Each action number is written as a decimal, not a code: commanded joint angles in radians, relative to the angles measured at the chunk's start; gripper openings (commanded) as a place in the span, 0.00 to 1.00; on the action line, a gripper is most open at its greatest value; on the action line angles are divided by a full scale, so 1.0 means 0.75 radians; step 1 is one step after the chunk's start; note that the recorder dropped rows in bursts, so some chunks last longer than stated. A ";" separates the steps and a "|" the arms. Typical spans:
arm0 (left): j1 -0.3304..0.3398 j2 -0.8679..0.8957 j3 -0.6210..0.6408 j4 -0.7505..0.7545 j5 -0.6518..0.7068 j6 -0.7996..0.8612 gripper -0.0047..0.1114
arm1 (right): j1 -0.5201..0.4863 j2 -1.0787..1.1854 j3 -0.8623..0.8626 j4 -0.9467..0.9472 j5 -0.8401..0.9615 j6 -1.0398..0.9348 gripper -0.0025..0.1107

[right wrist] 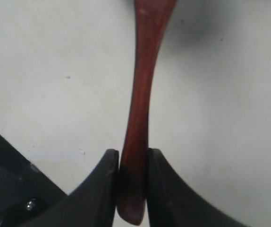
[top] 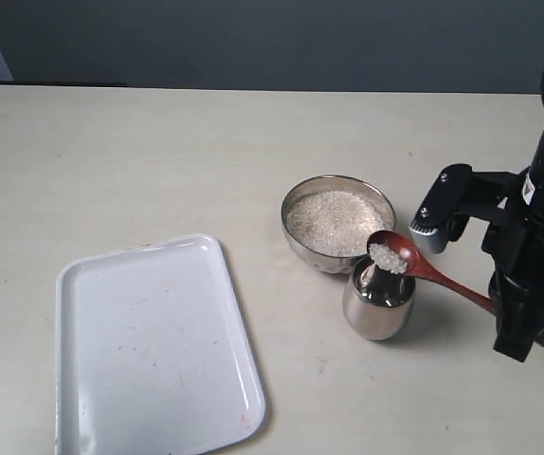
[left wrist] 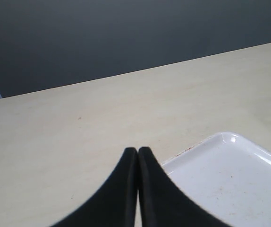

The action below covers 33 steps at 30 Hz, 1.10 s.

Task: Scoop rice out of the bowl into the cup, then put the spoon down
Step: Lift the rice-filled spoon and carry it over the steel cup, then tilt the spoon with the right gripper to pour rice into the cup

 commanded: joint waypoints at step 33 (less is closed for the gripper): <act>-0.006 -0.006 -0.003 0.000 -0.019 -0.006 0.04 | -0.006 -0.024 0.038 -0.134 -0.126 0.141 0.02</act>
